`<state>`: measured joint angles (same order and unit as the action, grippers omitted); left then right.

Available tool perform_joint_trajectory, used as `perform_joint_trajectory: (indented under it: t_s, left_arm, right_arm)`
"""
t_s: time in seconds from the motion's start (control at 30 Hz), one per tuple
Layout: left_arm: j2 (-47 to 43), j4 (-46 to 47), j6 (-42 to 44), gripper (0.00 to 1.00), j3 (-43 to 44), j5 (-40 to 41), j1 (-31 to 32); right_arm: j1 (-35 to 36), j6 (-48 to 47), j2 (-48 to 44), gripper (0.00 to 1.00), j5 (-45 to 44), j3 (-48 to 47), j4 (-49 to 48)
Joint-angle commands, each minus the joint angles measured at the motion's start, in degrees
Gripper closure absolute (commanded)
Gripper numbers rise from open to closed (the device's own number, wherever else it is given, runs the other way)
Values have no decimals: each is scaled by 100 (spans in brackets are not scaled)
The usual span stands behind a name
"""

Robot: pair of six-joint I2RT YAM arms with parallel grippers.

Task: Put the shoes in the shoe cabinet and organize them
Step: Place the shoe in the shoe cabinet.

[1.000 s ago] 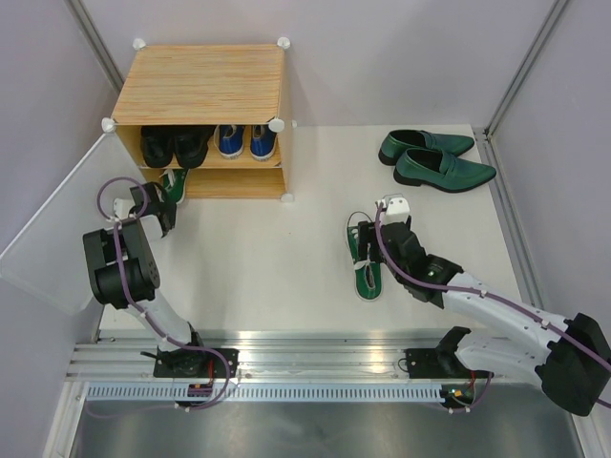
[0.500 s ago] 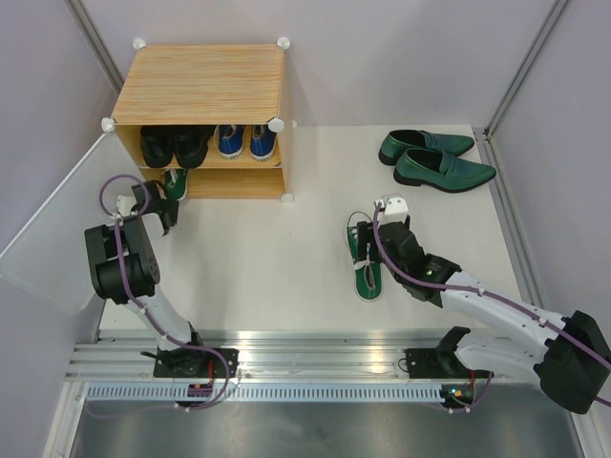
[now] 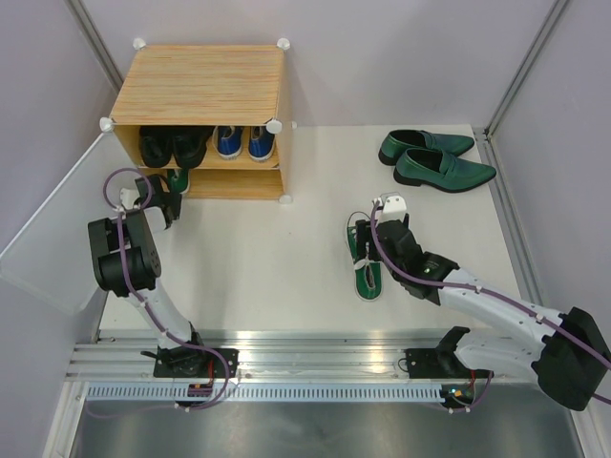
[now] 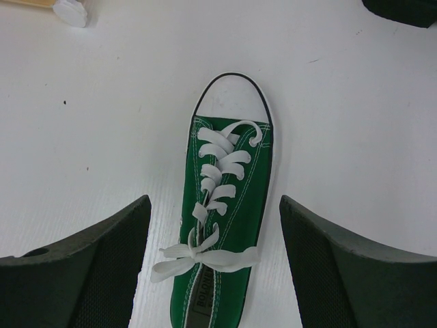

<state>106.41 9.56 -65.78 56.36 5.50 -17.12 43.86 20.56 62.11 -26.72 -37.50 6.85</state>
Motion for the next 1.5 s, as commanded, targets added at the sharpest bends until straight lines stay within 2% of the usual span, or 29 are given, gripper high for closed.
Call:
perform_joint_trajectory:
  t_s: [0.0, 0.4, 0.63, 0.8, 0.9, 1.13, 1.47]
  left_arm:
    - [160, 810, -137, 64, 508, -22, -124]
    - [275, 512, -286, 62, 806, 118, -89]
    - [231, -375, -356, 62, 1026, 504, -63]
    - [126, -701, -383, 58, 956, 619, -54]
    - [21, -719, -392, 53, 895, 427, -54]
    - [-313, -403, -410, 55, 473, -504, -63]
    - [-840, -95, 775, 59, -353, -1138, -37]
  right_arm:
    - [-17, -87, 82, 20, -97, -214, -167]
    - [-17, -96, 249, 20, -70, -276, -193]
    - [-17, -96, 284, 20, -35, -285, -202]
    - [-17, -78, 267, 20, 18, -276, -211]
    - [-17, -87, 249, 20, 70, -276, -211]
    - [-9, -43, 74, 20, 176, -214, -211]
    - [-9, 10, -234, 20, 316, -127, -202]
